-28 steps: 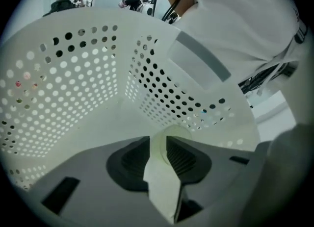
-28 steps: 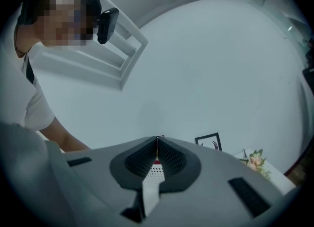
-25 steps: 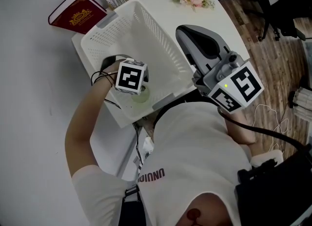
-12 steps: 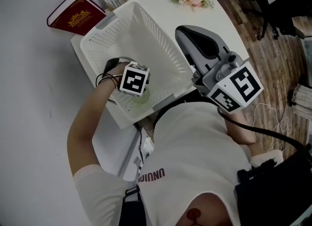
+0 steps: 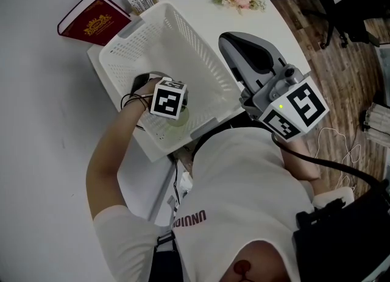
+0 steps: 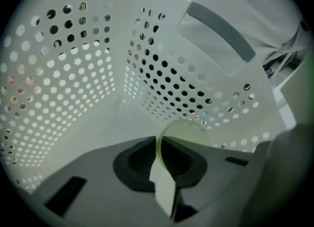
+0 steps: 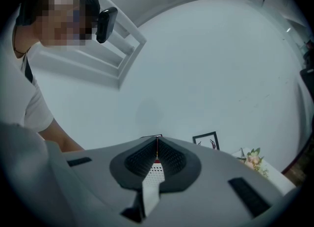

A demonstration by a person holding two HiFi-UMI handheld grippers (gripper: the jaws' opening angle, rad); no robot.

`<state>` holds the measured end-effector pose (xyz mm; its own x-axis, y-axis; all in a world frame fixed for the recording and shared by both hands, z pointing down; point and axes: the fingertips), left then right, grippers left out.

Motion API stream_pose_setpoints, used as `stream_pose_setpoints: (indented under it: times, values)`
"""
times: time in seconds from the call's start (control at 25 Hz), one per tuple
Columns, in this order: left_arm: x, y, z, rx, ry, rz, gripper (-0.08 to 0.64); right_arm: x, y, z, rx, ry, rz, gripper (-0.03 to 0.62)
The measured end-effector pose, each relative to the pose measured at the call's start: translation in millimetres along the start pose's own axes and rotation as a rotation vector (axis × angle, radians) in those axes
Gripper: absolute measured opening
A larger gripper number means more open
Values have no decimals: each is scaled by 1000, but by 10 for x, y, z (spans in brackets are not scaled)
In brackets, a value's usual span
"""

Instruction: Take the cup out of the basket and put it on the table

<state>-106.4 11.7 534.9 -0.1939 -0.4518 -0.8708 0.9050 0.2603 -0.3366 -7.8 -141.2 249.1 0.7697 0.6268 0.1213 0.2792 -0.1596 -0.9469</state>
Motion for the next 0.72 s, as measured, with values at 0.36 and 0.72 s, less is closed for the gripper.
stream_pose_setpoints:
  times: [0.36, 0.72]
  values:
    - [68, 61, 71, 24, 41, -39, 31, -2, -3, -17, -3, -2, 7, 20]
    - [288, 238, 209, 95, 134, -141, 29, 4, -8, -27, -5, 0, 5, 20]
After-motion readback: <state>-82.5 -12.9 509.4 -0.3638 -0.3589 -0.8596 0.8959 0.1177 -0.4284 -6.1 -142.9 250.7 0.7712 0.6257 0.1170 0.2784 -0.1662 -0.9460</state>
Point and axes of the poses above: the fingertips, and each gripper's own axes: x backward along the fingers, z to its left, y out of its top, and after that the axes turned 6 degrees about -z, right-handed
